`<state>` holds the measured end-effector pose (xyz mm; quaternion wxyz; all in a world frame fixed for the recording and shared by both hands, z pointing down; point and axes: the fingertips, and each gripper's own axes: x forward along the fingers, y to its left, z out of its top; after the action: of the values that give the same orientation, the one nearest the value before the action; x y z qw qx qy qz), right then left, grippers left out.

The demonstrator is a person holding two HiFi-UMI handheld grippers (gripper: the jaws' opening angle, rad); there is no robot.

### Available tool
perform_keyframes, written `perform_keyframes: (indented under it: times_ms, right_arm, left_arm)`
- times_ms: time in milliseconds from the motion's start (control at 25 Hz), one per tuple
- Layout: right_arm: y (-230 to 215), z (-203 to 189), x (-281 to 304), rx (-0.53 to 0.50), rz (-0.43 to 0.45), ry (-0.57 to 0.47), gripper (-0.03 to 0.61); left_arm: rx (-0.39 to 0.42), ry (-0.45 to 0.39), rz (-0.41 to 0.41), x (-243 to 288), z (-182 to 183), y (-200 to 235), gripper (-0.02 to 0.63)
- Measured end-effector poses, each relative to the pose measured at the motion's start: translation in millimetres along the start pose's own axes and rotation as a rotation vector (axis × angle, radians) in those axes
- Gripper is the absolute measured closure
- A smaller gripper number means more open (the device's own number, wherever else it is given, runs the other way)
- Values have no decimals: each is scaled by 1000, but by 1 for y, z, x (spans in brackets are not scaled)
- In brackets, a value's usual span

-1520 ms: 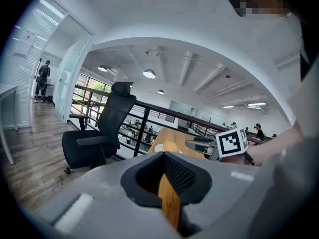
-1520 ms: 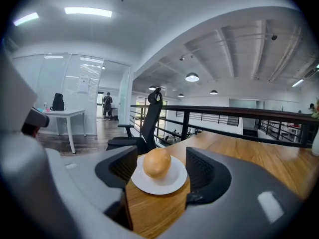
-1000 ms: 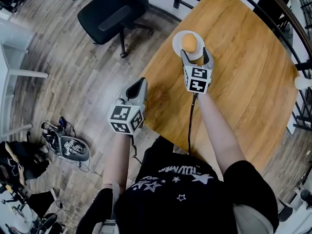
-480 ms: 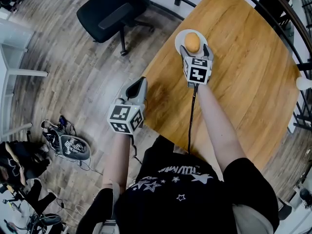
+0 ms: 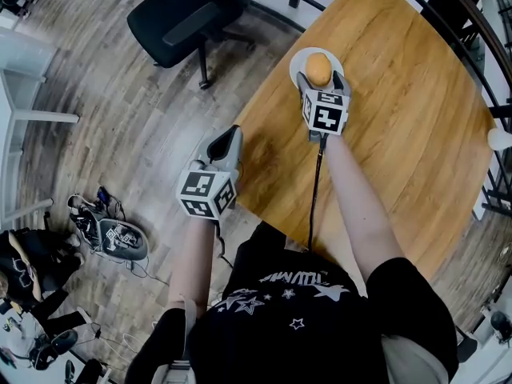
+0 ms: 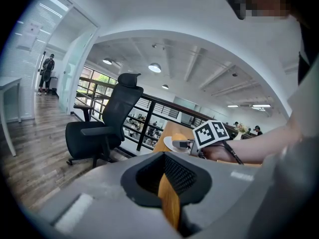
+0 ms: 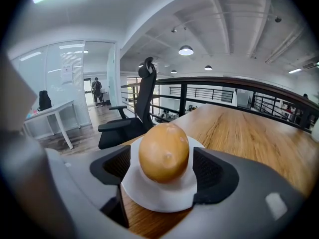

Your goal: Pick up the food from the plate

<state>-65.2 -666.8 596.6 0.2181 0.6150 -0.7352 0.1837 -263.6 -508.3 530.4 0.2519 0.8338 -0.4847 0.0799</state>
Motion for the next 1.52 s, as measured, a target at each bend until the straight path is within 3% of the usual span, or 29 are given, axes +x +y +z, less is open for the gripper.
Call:
perform_keyframes:
  times_ms: [520,920,1520]
  right_arm:
    - [-8,-4,-3,4,-21,18,267]
    - [-3,2,-7,12,14,10,265]
    - [-7,26,-80,39,94,-73,267]
  left_arm:
    - [3,8,-6,0,-4,-7,612]
    - [9,6,0,-6,-3,-8,612]
    - [47,-55,8,-43,9,-57,612]
